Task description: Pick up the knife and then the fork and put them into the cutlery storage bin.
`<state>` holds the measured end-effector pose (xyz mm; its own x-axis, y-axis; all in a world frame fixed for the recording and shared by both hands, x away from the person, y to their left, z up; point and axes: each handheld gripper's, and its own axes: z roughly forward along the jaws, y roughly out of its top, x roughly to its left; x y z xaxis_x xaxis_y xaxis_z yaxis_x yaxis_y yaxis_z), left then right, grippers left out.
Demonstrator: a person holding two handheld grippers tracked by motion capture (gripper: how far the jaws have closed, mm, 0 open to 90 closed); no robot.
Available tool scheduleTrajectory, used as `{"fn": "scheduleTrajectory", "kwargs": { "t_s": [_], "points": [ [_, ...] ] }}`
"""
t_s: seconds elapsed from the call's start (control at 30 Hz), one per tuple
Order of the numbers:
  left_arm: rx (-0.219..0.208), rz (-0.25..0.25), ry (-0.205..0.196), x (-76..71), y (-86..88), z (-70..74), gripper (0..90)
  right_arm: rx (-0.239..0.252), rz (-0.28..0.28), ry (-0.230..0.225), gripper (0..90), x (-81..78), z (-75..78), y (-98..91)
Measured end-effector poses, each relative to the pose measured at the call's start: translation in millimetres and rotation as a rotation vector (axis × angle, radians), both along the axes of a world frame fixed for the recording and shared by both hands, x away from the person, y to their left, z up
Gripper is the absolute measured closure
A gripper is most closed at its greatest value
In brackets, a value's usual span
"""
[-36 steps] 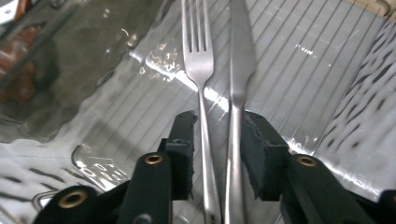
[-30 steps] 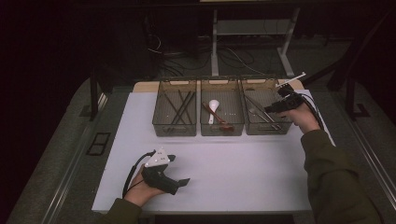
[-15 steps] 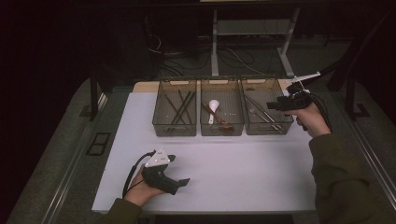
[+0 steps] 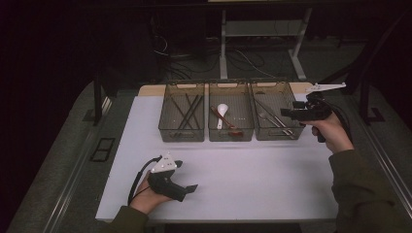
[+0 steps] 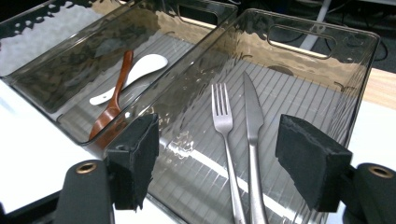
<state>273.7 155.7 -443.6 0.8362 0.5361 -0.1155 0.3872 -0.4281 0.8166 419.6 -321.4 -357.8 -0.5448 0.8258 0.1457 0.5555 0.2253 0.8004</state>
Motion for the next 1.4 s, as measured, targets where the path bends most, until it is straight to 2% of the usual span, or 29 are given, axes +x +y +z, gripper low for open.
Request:
{"fn": "scheduleTrajectory", "kwargs": {
  "t_s": [0.13,0.4,0.87,1.03,1.17,1.4],
  "points": [
    [0.003,0.002,0.002,0.4,-0.2,-0.3,0.0,0.034,0.013,-0.019,28.8,-10.3,-1.1,-1.3],
    [-0.001,0.003,0.000,-1.0,0.8,0.1,0.0,0.044,0.045,-0.041,27.9,-31.3,-5.4,4.3],
    [-0.002,0.000,-0.008,-1.7,2.8,1.3,0.0,0.001,0.114,-0.062,27.1,-73.2,-24.0,20.3],
    [-0.005,-0.001,-0.009,-1.9,2.9,1.5,0.0,-0.001,0.113,-0.068,26.3,-87.4,-32.4,23.3],
    [-0.006,0.000,-0.011,-2.1,2.9,1.7,0.0,0.022,0.104,-0.065,25.0,-101.0,-41.3,24.6],
    [-0.007,0.000,-0.011,-2.4,2.6,1.8,0.0,0.042,0.158,-0.066,24.2,-128.5,-62.5,28.1]
  ]
}}
